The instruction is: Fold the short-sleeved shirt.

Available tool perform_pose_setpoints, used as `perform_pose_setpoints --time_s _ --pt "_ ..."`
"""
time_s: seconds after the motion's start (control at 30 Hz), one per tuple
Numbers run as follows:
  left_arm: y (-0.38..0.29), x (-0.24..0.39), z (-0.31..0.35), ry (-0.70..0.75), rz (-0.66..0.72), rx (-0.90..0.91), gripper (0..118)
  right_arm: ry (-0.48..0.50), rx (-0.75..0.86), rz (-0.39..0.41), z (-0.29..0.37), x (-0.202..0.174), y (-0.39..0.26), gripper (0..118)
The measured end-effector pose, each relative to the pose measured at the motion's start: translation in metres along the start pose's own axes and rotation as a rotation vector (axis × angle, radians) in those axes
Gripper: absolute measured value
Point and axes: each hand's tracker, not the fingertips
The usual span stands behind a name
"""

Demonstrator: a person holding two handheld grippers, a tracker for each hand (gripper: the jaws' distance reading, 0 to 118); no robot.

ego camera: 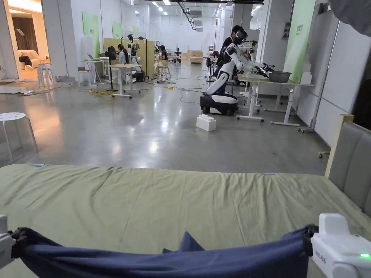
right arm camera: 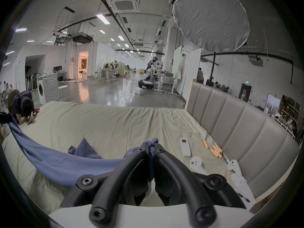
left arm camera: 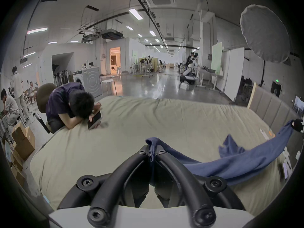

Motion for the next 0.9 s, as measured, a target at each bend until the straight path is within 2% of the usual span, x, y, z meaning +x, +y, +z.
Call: perform_pose_setpoints --time_s 0.33,0.53,0.7,0.8,0.87,0.9 --pt "-0.108 -0.012 0.009 -0.001 -0.022 -0.215 5 0.014 -0.176 0.143 0.023 -0.008 -0.103 5" --pt "-0.142 -0.018 0.001 0.010 0.003 -0.375 5 -0.002 -0.335 0.169 0.007 -0.005 -0.153 5" --pt "-0.151 -0.020 0.005 0.010 0.010 -0.446 6 -0.011 -0.375 0.169 0.004 -0.006 -0.172 5" --pt "-0.157 -0.018 0.005 0.002 -0.032 -0.481 6 -0.013 -0.383 0.173 0.006 -0.010 -0.175 5" --pt "-0.159 -0.018 0.003 0.003 -0.047 -0.496 7 -0.018 -0.379 0.179 0.007 -0.011 -0.175 6" --pt "-0.160 -0.018 0.002 0.003 -0.048 -0.503 13 -0.021 -0.377 0.182 0.008 -0.013 -0.175 8"
